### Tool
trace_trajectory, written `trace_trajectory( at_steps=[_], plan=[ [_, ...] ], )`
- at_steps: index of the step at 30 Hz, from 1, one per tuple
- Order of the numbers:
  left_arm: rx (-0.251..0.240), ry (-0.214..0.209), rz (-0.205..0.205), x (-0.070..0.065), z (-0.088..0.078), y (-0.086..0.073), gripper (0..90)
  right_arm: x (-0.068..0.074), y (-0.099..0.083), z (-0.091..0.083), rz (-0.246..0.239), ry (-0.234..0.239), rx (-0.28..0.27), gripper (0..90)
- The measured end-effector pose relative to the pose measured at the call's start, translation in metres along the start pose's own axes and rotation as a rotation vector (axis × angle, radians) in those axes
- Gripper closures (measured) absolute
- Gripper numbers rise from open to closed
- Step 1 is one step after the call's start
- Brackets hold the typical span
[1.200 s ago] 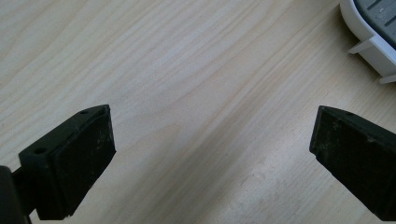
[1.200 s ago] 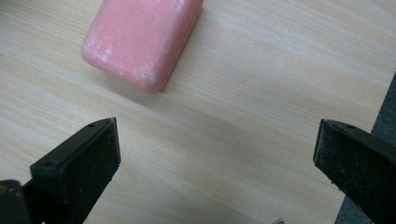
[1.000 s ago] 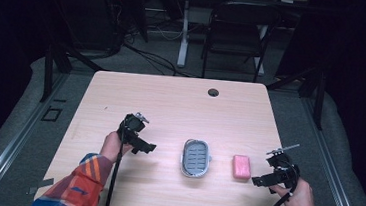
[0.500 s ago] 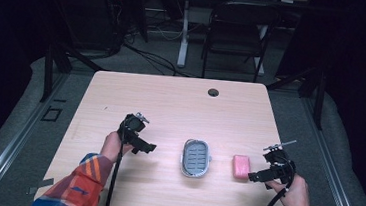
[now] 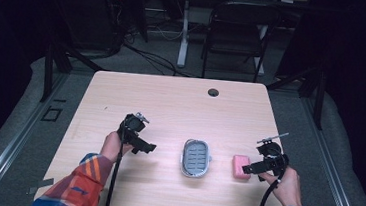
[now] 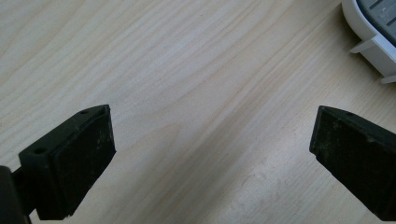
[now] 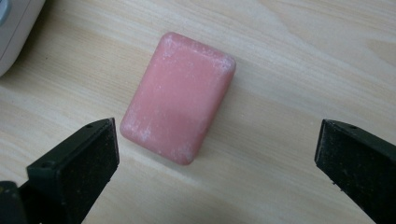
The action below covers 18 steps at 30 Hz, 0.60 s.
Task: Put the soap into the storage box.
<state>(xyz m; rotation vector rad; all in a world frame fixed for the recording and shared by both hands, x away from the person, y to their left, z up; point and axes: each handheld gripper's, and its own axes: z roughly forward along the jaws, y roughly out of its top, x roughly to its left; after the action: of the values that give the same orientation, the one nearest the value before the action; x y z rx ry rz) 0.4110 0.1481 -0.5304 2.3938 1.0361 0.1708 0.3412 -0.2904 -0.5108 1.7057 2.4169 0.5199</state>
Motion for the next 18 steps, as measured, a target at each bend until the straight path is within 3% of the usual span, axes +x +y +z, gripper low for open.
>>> trace_trajectory(
  at_steps=[9, 18],
  plan=[
    [0.001, -0.001, 0.001, 0.000, 0.000, 0.000, 0.0, 0.005, 0.016, 0.014, -0.010, -0.008, 0.029, 3.2],
    [0.003, 0.000, 0.002, 0.000, 0.000, 0.000, 0.0, 0.002, 0.025, 0.026, 0.017, -0.013, 0.054, 5.0]
  ],
)
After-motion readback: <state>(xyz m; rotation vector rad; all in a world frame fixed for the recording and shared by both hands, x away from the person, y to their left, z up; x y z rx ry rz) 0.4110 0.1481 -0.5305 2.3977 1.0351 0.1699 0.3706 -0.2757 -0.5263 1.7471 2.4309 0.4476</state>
